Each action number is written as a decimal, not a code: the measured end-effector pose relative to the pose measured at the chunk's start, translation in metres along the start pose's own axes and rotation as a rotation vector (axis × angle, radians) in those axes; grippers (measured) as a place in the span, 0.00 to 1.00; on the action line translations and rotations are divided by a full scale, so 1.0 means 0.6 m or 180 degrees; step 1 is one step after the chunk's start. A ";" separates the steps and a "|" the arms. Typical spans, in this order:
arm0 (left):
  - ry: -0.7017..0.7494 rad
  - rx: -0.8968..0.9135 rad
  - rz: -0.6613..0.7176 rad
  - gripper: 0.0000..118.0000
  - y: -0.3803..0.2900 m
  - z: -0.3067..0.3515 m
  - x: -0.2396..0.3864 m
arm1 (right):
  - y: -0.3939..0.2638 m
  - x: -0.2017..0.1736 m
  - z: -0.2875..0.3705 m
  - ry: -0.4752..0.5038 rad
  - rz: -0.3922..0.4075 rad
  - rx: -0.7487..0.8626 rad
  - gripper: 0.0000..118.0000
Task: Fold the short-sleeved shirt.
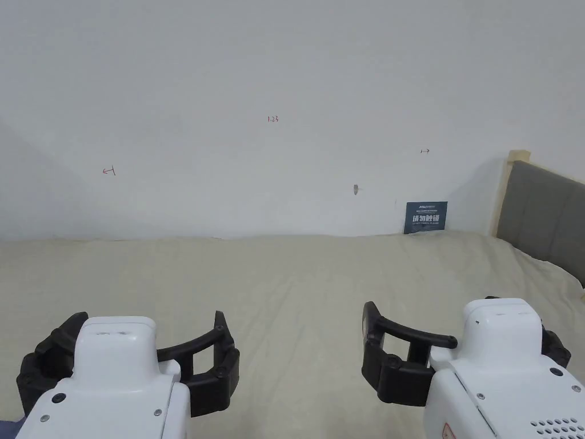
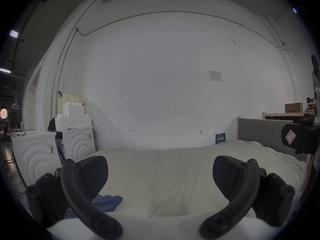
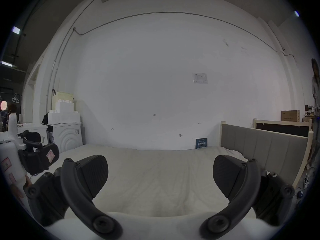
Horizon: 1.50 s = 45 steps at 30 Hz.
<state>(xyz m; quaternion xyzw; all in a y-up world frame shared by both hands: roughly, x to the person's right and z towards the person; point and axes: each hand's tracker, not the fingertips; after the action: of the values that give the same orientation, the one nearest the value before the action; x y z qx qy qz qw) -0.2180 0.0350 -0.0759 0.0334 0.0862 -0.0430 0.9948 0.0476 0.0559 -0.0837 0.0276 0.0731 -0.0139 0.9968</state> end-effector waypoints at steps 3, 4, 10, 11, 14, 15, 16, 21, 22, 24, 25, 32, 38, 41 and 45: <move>-0.0021 0.0040 0.0060 1.00 0.001 0.003 -0.003 | 0.002 0.003 0.001 0.0030 -0.0074 0.0079 1.00; -0.0097 0.0081 0.0076 1.00 0.001 0.003 -0.006 | 0.001 0.000 0.002 0.0004 -0.0067 0.0092 1.00; -0.0044 0.0018 -0.0165 0.97 -0.001 0.003 0.005 | -0.005 0.007 -0.002 -0.0013 0.0131 0.0121 1.00; -0.0118 -0.0002 -0.0116 0.91 -0.001 0.005 0.006 | -0.006 0.007 -0.002 -0.0014 0.0142 0.0122 1.00; -0.0149 0.0003 -0.0077 0.68 0.003 0.007 0.009 | -0.011 0.011 -0.002 0.0066 0.0146 0.0073 1.00; -0.0127 0.0018 -0.0092 0.61 0.003 0.007 0.012 | -0.012 0.012 -0.001 0.0093 0.0158 0.0086 1.00; -0.0072 0.0009 -0.0121 0.38 0.004 0.004 0.014 | -0.013 0.007 0.002 0.0129 0.0180 0.0088 1.00; -0.0178 -0.0103 -0.0096 0.19 0.008 0.000 0.009 | -0.016 0.006 0.002 -0.0090 0.0241 0.0166 0.19; -0.0164 -0.0117 -0.0113 0.10 0.009 0.001 0.010 | -0.013 0.015 -0.002 -0.0006 0.0203 0.0121 0.19; -0.0154 -0.0089 -0.0119 0.04 0.008 0.002 0.009 | -0.012 0.015 -0.003 0.0168 -0.0010 -0.0041 0.14; -0.0160 -0.0101 -0.0129 0.02 0.009 0.002 0.008 | -0.012 0.016 -0.003 0.0131 0.0038 0.0018 0.07; -0.0196 -0.0158 -0.0137 0.00 0.013 0.003 0.007 | -0.012 -0.005 0.002 0.0175 0.0056 -0.0022 0.02; -0.0198 -0.0139 -0.0177 0.00 0.019 0.005 0.008 | -0.014 -0.006 -0.006 0.0217 0.0038 -0.0053 0.02; -0.0168 -0.0157 -0.0165 0.00 0.020 0.004 0.001 | -0.002 -0.030 0.000 0.0239 0.0051 -0.0054 0.02; -0.0133 -0.0183 -0.0127 0.00 0.020 0.007 -0.010 | -0.008 -0.027 -0.011 0.0319 0.0044 -0.0058 0.02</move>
<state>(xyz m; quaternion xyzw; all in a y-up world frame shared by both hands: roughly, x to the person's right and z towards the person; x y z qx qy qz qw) -0.2222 0.0470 -0.0699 0.0022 0.0672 -0.0610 0.9959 0.0304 0.0516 -0.0880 0.0197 0.1228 -0.0050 0.9922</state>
